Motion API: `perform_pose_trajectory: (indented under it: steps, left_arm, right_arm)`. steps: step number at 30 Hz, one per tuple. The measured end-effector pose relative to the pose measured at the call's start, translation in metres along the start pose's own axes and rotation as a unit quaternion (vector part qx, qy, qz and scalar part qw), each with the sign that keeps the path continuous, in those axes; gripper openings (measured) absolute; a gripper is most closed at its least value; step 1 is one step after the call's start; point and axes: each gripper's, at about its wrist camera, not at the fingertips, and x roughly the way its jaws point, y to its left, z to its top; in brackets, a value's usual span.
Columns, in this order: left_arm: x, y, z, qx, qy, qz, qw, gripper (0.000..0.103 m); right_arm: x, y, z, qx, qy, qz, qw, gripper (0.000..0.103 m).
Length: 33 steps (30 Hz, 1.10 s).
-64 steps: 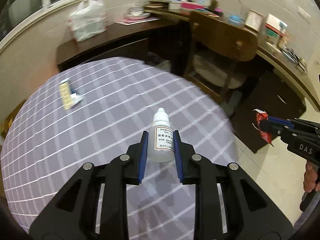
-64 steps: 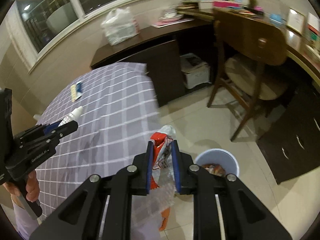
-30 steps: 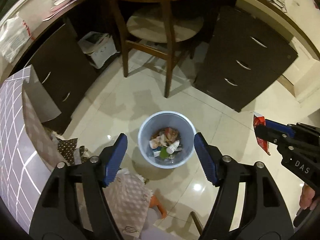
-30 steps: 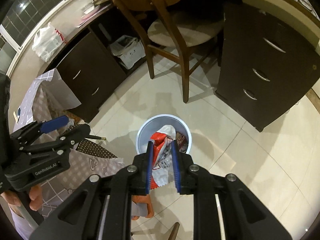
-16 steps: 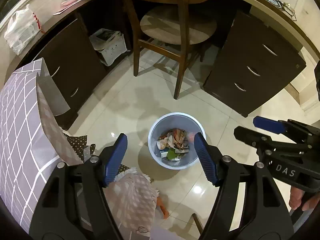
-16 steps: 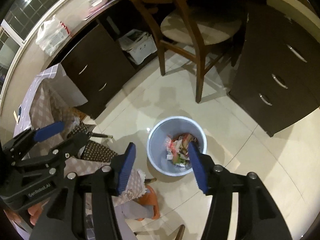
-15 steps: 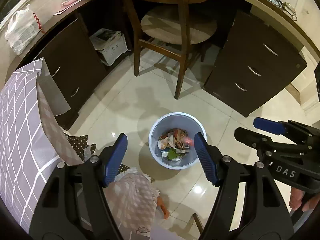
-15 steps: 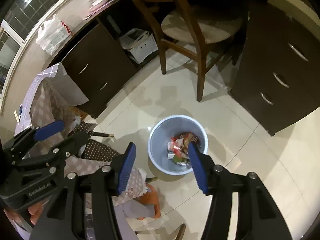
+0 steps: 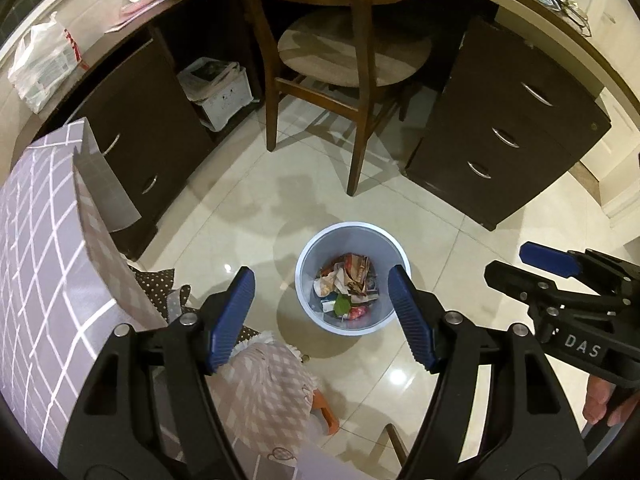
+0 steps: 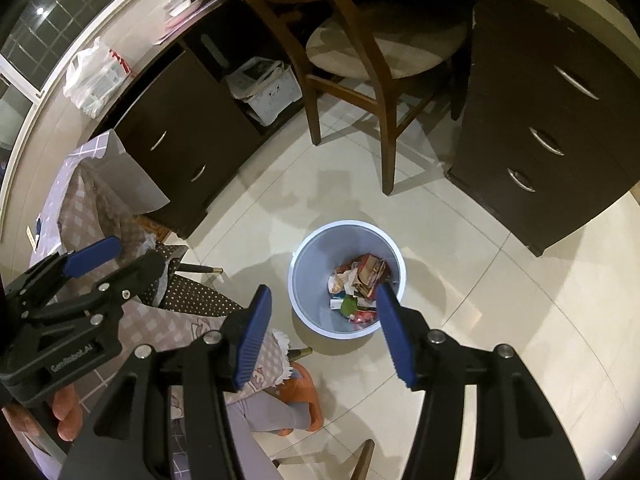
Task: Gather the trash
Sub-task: 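Move both tools back over the table toward the blue tube and label card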
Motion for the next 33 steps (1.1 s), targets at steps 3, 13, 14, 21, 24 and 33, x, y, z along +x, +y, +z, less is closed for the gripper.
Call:
perform_pose_trajectory:
  steps: [3, 13, 14, 21, 24, 33]
  left_arm:
    - [-0.008, -0.001, -0.002, 0.0, -0.006, 0.0, 1.0, 0.069]
    - [-0.06, 0.004, -0.012, -0.006, -0.053, -0.011, 0.9985, 0.071]
    - [-0.068, 0.005, -0.015, -0.005, -0.061, -0.007, 0.9981, 0.071]
    - [-0.111, 0.027, -0.03, -0.023, -0.103, -0.001, 0.9944, 0.071]
    - [-0.13, 0.039, -0.038, -0.03, -0.121, 0.009, 0.9921, 0.071]
    - [-0.18, 0.094, -0.071, -0.074, -0.164, 0.04, 0.9828, 0.075]
  right_arm:
    - [-0.011, 0.0, -0.003, -0.002, -0.01, -0.001, 1.0, 0.054]
    - [-0.064, 0.016, -0.014, -0.018, -0.057, -0.004, 0.998, 0.054]
    - [-0.068, 0.018, -0.015, -0.019, -0.061, -0.003, 0.998, 0.054]
    - [-0.099, 0.057, -0.023, -0.056, -0.098, -0.006, 0.994, 0.054]
    - [-0.108, 0.077, -0.025, -0.076, -0.113, -0.004, 0.991, 0.054]
    - [-0.123, 0.152, -0.037, -0.146, -0.12, 0.044, 0.981, 0.054]
